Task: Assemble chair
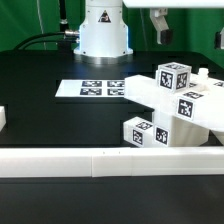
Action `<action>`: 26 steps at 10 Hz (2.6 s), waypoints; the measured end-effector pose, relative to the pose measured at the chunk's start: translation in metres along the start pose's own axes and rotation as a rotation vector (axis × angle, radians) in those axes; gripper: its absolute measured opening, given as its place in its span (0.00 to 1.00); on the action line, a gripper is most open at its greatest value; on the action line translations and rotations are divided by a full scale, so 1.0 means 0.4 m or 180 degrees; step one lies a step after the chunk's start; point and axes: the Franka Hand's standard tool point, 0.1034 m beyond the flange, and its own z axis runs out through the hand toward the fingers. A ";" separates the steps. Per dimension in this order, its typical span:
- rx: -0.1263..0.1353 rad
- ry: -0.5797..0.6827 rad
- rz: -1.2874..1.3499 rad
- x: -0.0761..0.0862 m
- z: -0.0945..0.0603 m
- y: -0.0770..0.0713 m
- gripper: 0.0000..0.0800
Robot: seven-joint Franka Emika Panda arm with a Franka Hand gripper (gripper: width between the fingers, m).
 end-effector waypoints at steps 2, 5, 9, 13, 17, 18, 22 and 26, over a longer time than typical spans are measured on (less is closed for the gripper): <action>-0.0004 -0.0002 -0.0397 0.000 0.002 0.001 0.81; 0.0020 -0.0038 -0.0929 -0.059 -0.008 -0.013 0.81; 0.0033 -0.0023 -0.1019 -0.227 -0.003 0.030 0.81; 0.0036 -0.0025 -0.1016 -0.230 -0.001 0.030 0.81; 0.0123 0.0135 -0.1199 -0.422 0.063 0.140 0.81; 0.0097 0.0115 -0.1186 -0.439 0.077 0.152 0.81; 0.0194 0.0306 -0.1475 -0.409 0.118 0.175 0.81; 0.0063 0.0468 -0.1522 -0.399 0.250 0.229 0.81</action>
Offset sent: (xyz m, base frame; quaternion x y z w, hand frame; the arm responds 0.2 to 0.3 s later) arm -0.0055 0.0191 0.0115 0.0124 -0.0385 -0.1938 0.9802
